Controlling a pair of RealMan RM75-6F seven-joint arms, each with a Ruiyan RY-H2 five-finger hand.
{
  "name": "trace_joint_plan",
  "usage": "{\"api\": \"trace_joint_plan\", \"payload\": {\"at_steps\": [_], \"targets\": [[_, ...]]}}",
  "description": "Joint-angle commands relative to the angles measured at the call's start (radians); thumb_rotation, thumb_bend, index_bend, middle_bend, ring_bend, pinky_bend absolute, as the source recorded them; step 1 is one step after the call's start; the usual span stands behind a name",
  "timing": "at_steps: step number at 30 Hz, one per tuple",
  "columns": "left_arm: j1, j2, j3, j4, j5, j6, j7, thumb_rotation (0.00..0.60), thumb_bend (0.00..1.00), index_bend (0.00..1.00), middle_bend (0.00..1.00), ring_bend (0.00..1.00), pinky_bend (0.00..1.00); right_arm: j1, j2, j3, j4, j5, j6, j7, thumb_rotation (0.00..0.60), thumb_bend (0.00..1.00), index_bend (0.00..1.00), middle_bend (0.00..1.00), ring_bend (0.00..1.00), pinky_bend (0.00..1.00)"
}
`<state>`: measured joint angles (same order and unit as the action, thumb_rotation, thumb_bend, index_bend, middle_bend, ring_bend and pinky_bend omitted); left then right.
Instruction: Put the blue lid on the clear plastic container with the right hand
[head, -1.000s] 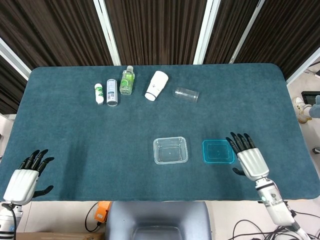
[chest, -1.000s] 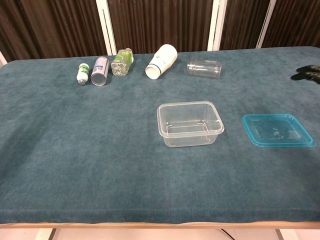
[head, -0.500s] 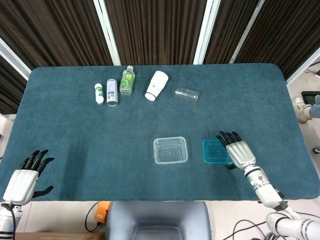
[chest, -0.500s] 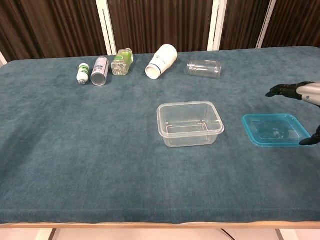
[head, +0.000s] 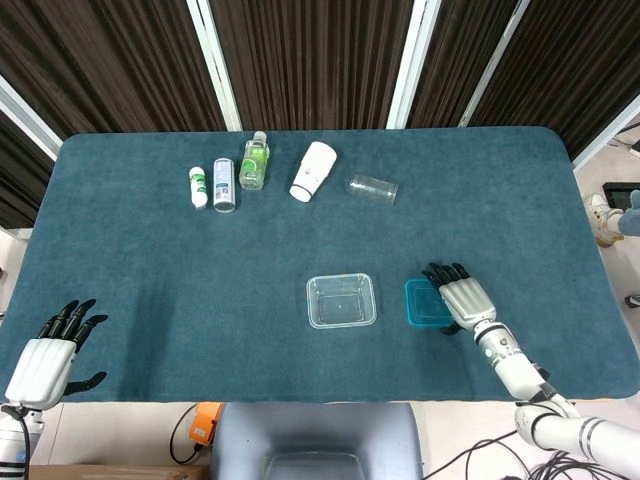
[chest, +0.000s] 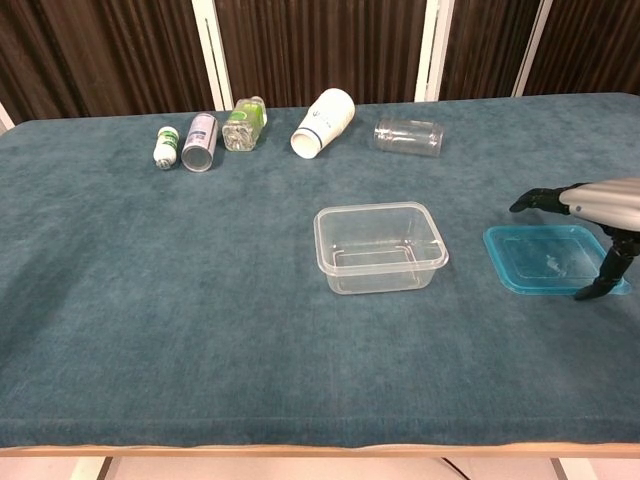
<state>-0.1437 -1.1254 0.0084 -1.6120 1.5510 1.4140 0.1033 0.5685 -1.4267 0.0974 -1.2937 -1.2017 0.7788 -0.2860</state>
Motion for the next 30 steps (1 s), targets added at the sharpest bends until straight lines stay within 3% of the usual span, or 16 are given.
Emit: {"api": "trace_joint_plan", "payload": {"at_steps": [1,17,23,27,30], "targets": [[0.000,0.000,0.000,0.000,0.000,-0.001,0.001,0.600,0.46,0.22,0.07,0.02,0.21,0.008,-0.011,-0.003,0.012,0.009,-0.008,-0.002,0.600,0.24,0.00,0.12,0.12,0.00],[0.000,0.002,0.003,-0.001,0.005,0.000,-0.004,0.600,0.46,0.22,0.07,0.02,0.21,0.036,-0.059,-0.019,0.078,0.053,-0.051,0.015,0.600,0.24,0.03,0.18,0.19,0.03],[-0.002,0.001,0.005,-0.003,0.003,-0.004,0.004,0.600,0.46,0.22,0.07,0.02,0.21,0.036,-0.069,-0.017,0.090,0.035,-0.037,0.058,0.600,0.25,0.10,0.27,0.34,0.22],[-0.001,0.001,0.005,-0.005,0.002,-0.004,0.006,0.600,0.46,0.22,0.07,0.02,0.21,0.029,-0.074,-0.017,0.101,0.003,-0.016,0.110,0.600,0.39,0.18,0.36,0.48,0.38],[-0.001,0.002,0.005,-0.005,0.002,-0.003,0.005,0.600,0.46,0.22,0.07,0.02,0.21,0.023,-0.071,-0.020,0.106,-0.023,0.003,0.142,0.600,0.43,0.22,0.41,0.53,0.45]]}}
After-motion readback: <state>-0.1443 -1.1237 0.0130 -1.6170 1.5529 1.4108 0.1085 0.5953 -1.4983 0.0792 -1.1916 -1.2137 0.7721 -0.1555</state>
